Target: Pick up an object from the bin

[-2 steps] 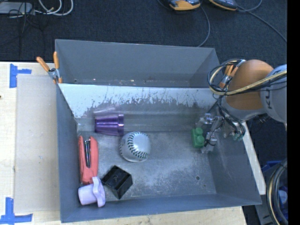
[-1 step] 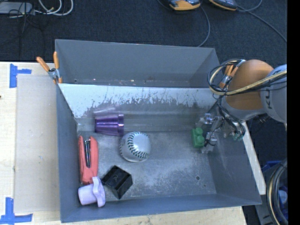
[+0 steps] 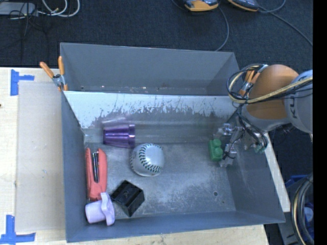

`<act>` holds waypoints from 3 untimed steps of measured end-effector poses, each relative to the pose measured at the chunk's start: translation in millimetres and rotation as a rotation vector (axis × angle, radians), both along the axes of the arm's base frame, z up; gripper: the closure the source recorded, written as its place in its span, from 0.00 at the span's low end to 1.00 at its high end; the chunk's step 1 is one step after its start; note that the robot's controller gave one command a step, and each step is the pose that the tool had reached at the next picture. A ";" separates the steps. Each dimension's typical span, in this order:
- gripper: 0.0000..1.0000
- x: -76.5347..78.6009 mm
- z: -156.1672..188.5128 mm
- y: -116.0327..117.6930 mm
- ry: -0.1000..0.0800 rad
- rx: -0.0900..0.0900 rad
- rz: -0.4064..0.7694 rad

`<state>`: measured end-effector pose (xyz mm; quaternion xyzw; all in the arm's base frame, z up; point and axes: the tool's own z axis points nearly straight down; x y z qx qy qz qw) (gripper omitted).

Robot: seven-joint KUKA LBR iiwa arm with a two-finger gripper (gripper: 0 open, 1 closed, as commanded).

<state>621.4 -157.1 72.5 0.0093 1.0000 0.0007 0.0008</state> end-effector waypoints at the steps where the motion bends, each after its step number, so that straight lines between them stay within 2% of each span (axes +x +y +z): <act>1: 1.00 -2.5 14.5 0.9 0.009 0.003 0.000; 2: 1.00 -0.4 44.7 0.4 0.001 0.001 0.001; 3: 1.00 1.4 58.0 0.0 -0.005 -0.001 0.002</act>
Offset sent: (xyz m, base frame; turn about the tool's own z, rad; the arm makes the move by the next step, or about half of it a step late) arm -0.0001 -0.0002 0.0419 0.0000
